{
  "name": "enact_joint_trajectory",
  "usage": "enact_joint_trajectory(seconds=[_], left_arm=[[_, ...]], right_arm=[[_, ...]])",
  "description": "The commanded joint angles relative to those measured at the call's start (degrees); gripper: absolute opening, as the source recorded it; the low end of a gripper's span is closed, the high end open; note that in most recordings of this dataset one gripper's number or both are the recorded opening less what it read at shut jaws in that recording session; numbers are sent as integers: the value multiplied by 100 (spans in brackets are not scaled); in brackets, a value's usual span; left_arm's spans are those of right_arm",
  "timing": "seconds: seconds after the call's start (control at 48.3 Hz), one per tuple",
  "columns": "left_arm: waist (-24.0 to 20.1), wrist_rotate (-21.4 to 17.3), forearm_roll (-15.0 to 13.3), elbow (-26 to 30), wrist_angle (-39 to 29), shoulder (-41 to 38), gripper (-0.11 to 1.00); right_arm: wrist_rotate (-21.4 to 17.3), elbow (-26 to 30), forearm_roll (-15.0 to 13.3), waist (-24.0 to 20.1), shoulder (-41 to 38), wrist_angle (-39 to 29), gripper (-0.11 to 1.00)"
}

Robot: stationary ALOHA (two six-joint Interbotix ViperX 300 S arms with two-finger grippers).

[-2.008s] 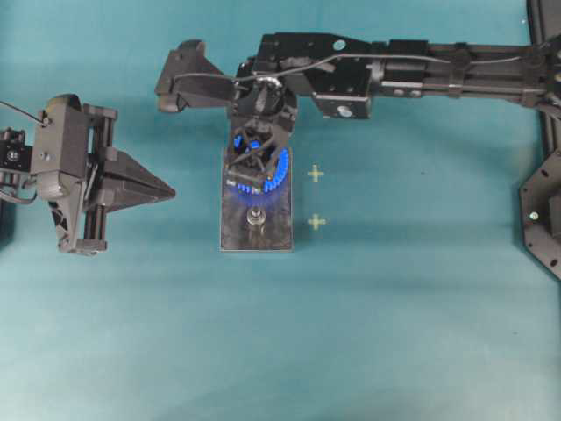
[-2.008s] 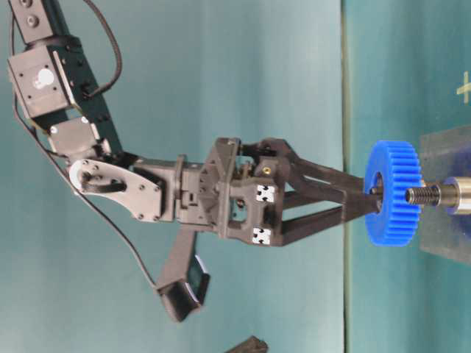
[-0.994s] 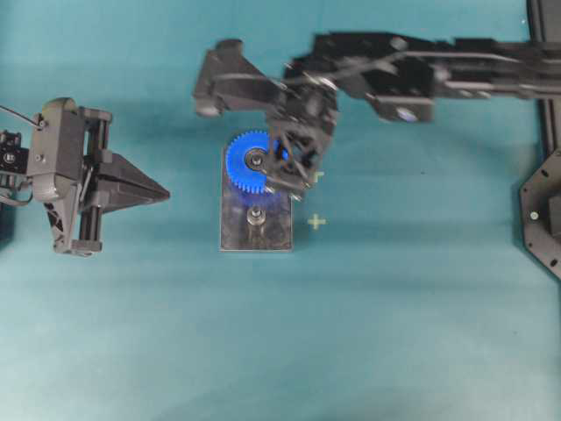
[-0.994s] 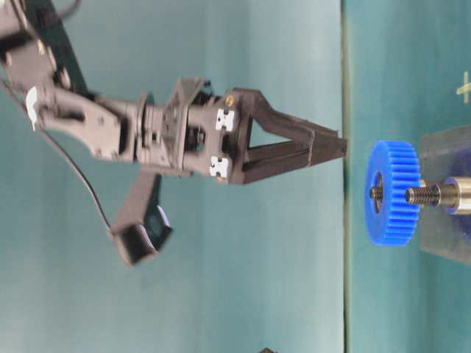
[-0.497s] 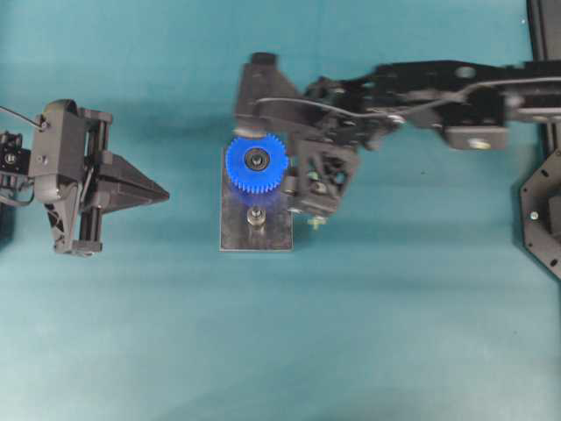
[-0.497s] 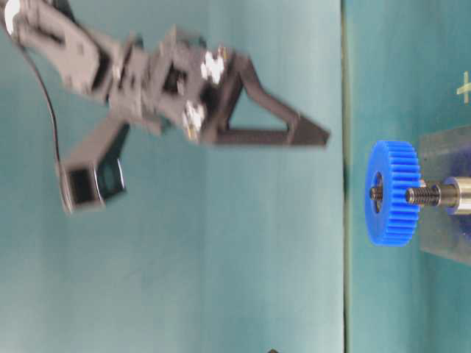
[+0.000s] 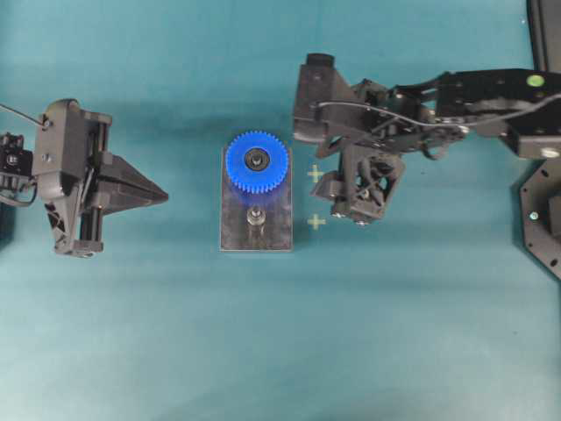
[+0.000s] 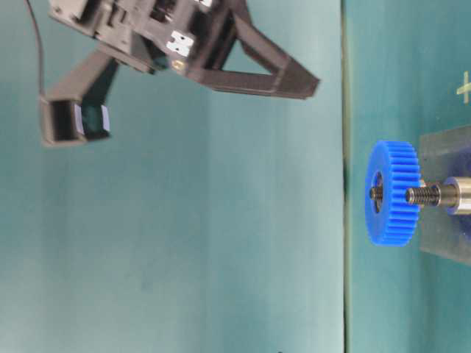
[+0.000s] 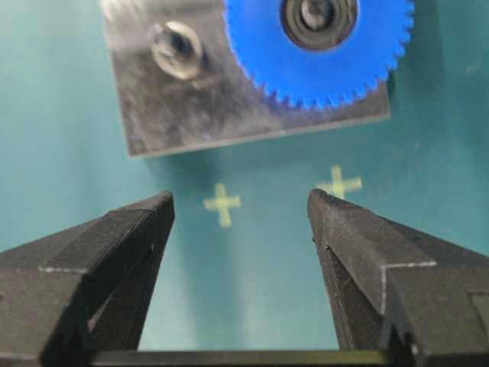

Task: Fit the large gear onto the shaft.

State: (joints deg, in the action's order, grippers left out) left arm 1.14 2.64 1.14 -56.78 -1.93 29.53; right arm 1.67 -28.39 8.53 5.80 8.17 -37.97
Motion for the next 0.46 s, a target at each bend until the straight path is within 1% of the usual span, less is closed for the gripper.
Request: enact_joint_trajectory(seconds=[0.0,0.435], left_arm=[[0,9,9,70,26,26,0],[9,26,9,-9,44,26,0]], right_arm=[[53,26,0,-62,149,114,75],[62,-9,0,-167,132,132,75]])
